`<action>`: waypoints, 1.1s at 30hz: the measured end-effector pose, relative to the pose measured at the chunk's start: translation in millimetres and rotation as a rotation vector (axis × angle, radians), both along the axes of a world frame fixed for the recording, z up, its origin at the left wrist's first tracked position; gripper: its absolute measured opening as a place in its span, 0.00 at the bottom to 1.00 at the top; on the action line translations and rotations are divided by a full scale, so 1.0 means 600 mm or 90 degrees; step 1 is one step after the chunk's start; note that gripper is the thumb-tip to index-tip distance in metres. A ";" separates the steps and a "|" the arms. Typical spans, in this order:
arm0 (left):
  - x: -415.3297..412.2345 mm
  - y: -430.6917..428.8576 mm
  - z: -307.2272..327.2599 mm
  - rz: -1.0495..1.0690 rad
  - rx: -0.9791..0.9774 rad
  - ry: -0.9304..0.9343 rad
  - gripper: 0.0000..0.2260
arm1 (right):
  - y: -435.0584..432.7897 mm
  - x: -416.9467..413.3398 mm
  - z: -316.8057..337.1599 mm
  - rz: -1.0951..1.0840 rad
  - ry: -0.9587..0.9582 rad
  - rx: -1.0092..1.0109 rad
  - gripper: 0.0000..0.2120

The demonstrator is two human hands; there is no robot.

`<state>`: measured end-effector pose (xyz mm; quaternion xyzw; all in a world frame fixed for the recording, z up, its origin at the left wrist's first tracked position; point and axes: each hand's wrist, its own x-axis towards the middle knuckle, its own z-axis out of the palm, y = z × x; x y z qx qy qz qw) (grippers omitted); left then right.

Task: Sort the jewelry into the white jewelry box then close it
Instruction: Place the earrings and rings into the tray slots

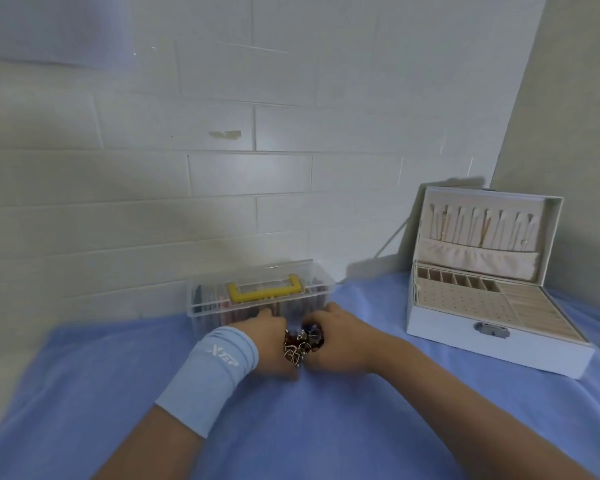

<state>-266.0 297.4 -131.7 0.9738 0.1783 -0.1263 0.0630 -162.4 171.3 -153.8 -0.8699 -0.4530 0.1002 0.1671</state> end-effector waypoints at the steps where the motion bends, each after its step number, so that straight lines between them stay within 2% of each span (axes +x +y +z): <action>1: 0.001 -0.001 -0.003 0.007 -0.004 -0.005 0.28 | 0.000 0.000 -0.003 -0.001 0.003 0.000 0.26; 6: 0.008 0.004 -0.020 0.015 -0.036 -0.021 0.29 | 0.004 0.003 -0.003 0.000 -0.003 -0.005 0.34; 7: 0.009 0.003 -0.020 0.004 -0.037 -0.031 0.29 | 0.007 0.003 -0.001 -0.002 -0.004 -0.014 0.33; 12: 0.014 0.006 -0.011 -0.039 -0.055 -0.057 0.22 | 0.020 -0.004 0.006 0.008 0.000 -0.051 0.17; 19: 0.027 0.021 -0.016 -0.030 -0.129 -0.087 0.17 | 0.026 0.000 0.009 -0.011 0.030 -0.058 0.15; 25: 0.049 0.010 0.011 -0.063 -0.170 -0.143 0.14 | -0.026 0.017 0.036 -0.061 0.174 0.051 0.12; 29: 0.093 -0.032 0.039 -0.104 -0.233 -0.153 0.13 | -0.089 0.043 0.077 -0.095 0.159 0.054 0.09; 33: 0.140 -0.104 0.038 -0.136 -0.307 -0.134 0.14 | -0.164 0.070 0.092 -0.140 0.129 -0.007 0.08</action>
